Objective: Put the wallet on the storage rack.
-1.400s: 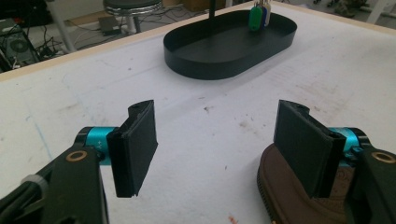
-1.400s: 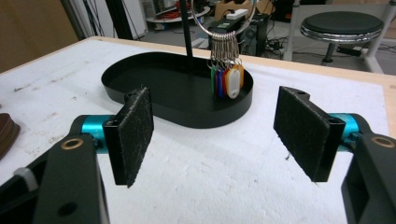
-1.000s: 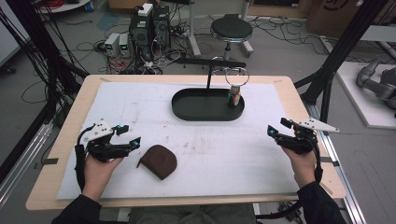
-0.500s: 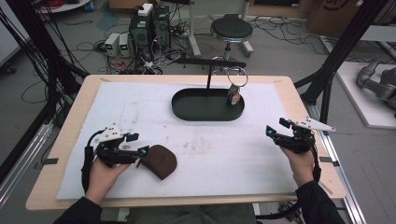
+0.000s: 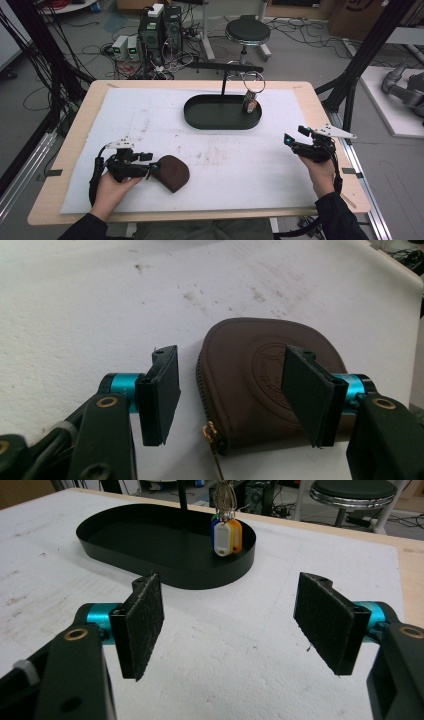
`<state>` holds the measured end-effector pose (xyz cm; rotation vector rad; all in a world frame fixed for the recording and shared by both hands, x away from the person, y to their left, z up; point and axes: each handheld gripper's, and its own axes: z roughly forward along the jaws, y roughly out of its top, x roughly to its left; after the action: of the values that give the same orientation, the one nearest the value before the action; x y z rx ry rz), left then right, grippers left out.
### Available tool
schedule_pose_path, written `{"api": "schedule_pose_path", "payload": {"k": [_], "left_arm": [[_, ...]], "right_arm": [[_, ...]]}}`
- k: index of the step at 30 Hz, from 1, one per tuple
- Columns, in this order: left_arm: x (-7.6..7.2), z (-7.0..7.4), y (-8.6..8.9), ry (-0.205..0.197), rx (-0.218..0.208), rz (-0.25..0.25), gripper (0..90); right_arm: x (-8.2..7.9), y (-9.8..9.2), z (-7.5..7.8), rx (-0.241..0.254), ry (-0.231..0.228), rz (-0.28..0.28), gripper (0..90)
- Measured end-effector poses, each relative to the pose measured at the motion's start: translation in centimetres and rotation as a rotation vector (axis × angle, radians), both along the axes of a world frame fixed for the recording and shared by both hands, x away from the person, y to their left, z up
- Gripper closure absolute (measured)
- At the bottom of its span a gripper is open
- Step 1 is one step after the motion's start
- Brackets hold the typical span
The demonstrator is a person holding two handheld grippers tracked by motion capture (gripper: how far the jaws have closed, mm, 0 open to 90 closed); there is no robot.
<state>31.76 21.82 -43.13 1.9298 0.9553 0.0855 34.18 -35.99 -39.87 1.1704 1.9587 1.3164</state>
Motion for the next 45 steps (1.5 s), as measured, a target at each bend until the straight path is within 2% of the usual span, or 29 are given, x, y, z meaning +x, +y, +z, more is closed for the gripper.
{"api": "schedule_pose_path", "payload": {"k": [3,4,6,7,9,11,15,16,19,24,27,28,29,31,34,36,38,43,45], "left_arm": [[0.8,-0.2,0.0,0.02,-0.009,0.0,40.4],[1.8,-0.3,0.0,0.05,-0.027,-0.007,42.3],[2.2,-0.4,0.0,0.059,-0.03,-0.003,44.1],[2.8,-0.5,-0.2,0.095,-0.036,-0.008,45.1],[2.9,-0.5,-0.2,0.099,-0.038,-0.009,50.9],[3.1,-0.4,-0.6,0.106,-0.008,-0.012,51.5],[3.2,-0.5,-1.0,0.117,0.009,-0.024,55.6],[3.2,-0.5,-1.0,0.125,-0.006,-0.043,62.5],[3.1,-0.5,-1.1,0.124,-0.01,-0.058,72.0],[2.8,-0.7,-0.9,0.109,-0.034,-0.05,78.0],[2.5,-0.5,-0.7,0.086,-0.05,-0.06,82.3],[2.2,-0.3,-0.7,0.058,-0.066,-0.066,83.1],[2.2,-0.3,-0.7,0.058,-0.066,-0.066,83.6],[1.9,0.0,-0.7,0.028,-0.087,-0.073,84.1],[1.4,0.5,-0.8,-0.007,-0.14,-0.082,85.4],[1.0,0.9,-1.0,-0.041,-0.161,-0.105,85.7],[0.7,1.5,-1.6,-0.083,-0.161,-0.129,85.8],[0.2,2.6,-3.1,-0.145,-0.167,-0.174,86.2],[0.1,3.5,-4.1,-0.191,-0.177,-0.197,86.3]], "right_arm": [[0.0,0.1,0.0,-0.005,0.0,0.0,28.9],[-0.1,0.2,0.0,-0.01,-0.004,0.003,29.0],[-0.1,0.2,0.0,-0.011,-0.005,0.002,29.0],[-0.1,0.2,0.0,-0.012,-0.006,0.004,29.0],[-0.1,0.2,0.0,-0.012,-0.002,0.001,29.0],[-0.1,0.1,0.0,-0.012,-0.004,0.001,29.0],[-0.1,0.1,0.0,-0.011,0.002,0.001,29.0],[-0.1,0.2,0.0,-0.015,0.0,0.005,29.0],[-0.1,0.4,0.0,-0.018,0.005,0.009,29.0],[-0.1,0.5,-0.1,-0.017,0.007,0.022,29.0],[-0.1,0.4,-0.1,-0.013,0.002,0.022,29.1],[-0.1,0.4,0.0,-0.008,0.004,0.02,29.2],[-0.1,0.4,0.0,-0.008,0.004,0.02,29.2],[-0.1,0.4,0.0,-0.008,-0.002,0.021,29.3],[-0.2,0.6,0.2,-0.003,-0.011,0.022,29.5],[-0.2,0.7,0.3,0.0,-0.015,0.025,29.5],[-0.3,0.9,0.4,0.0,-0.024,0.033,29.6],[-0.3,1.6,0.5,-0.005,-0.026,0.05,29.7],[-0.3,1.9,0.6,0.0,-0.03,0.059,29.7]]}}
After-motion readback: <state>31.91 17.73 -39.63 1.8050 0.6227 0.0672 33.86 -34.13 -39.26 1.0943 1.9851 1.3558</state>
